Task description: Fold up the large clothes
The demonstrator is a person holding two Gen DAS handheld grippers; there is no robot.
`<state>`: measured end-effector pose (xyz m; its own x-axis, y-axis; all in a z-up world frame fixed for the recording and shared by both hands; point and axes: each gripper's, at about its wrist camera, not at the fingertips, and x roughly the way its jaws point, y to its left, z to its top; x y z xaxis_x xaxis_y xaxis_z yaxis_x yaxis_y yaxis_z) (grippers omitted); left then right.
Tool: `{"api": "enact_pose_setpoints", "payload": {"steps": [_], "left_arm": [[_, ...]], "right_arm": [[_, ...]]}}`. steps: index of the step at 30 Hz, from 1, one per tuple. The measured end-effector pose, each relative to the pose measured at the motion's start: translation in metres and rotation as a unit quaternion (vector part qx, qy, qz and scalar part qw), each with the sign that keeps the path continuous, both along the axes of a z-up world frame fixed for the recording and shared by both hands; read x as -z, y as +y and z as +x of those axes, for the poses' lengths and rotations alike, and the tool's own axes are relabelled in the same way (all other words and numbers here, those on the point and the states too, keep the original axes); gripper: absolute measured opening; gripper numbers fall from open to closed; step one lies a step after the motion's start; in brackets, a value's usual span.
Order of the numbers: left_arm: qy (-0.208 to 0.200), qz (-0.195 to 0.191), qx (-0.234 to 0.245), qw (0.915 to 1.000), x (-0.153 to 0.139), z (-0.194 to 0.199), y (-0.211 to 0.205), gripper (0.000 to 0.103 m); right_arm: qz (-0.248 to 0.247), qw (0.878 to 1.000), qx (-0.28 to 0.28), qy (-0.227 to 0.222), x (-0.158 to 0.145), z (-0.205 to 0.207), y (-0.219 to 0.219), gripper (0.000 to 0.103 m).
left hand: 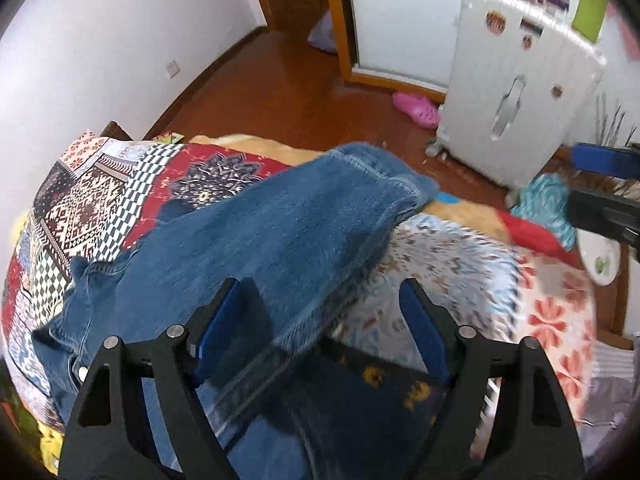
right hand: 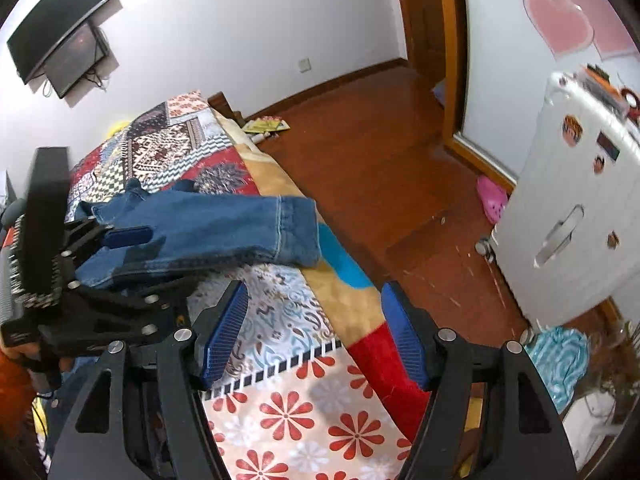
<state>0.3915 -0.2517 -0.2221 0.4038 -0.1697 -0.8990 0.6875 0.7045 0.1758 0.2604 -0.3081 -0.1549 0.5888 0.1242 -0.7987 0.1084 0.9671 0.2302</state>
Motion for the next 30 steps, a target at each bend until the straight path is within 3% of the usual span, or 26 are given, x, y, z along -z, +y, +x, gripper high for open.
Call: {"api": "enact_pose_setpoints", "payload": {"steps": [1,3,4,6,8,13,19,25,30], "left_arm": [[-0.006,0.012,0.004,0.9999,0.006,0.002,-0.004,0.073],[-0.015,0.03,0.011,0.9994,0.016,0.004,-0.009,0.052],[-0.019,0.031,0.01,0.9993,0.019,0.006,-0.009,0.047],[-0.013,0.014,0.003,0.9998,0.018,0.011,-0.01,0.02],[-0.001,-0.011,-0.013,0.9999,0.012,0.015,-0.003,0.008],[-0.012,-0.094,-0.064,0.9934,-0.034,0.02,0.036,0.005],[-0.051,-0.199,-0.146,0.9677,-0.115,0.009,0.145,0.004],[-0.101,-0.196,-0.236,0.9465,-0.14,-0.022,0.249,0.004],[-0.079,-0.183,-0.304,0.9315,-0.107,-0.05,0.328,0.004]], "right_arm": [[0.006,1.0,0.001,0.002,0.002,-0.001,0.0,0.066],[0.016,1.0,0.002,0.005,0.005,-0.005,-0.002,0.066],[0.019,1.0,0.001,0.006,0.005,-0.006,-0.006,0.066],[0.023,1.0,-0.001,0.007,0.007,-0.007,-0.005,0.066],[0.022,1.0,-0.005,0.009,0.006,-0.01,-0.007,0.066],[0.018,1.0,-0.02,0.01,0.002,-0.01,0.0,0.066],[0.003,0.996,-0.088,-0.003,-0.012,-0.007,0.042,0.066],[-0.031,0.982,-0.188,-0.01,-0.013,-0.004,0.105,0.068],[-0.077,0.962,-0.259,0.033,0.011,0.007,0.148,0.067]]}}
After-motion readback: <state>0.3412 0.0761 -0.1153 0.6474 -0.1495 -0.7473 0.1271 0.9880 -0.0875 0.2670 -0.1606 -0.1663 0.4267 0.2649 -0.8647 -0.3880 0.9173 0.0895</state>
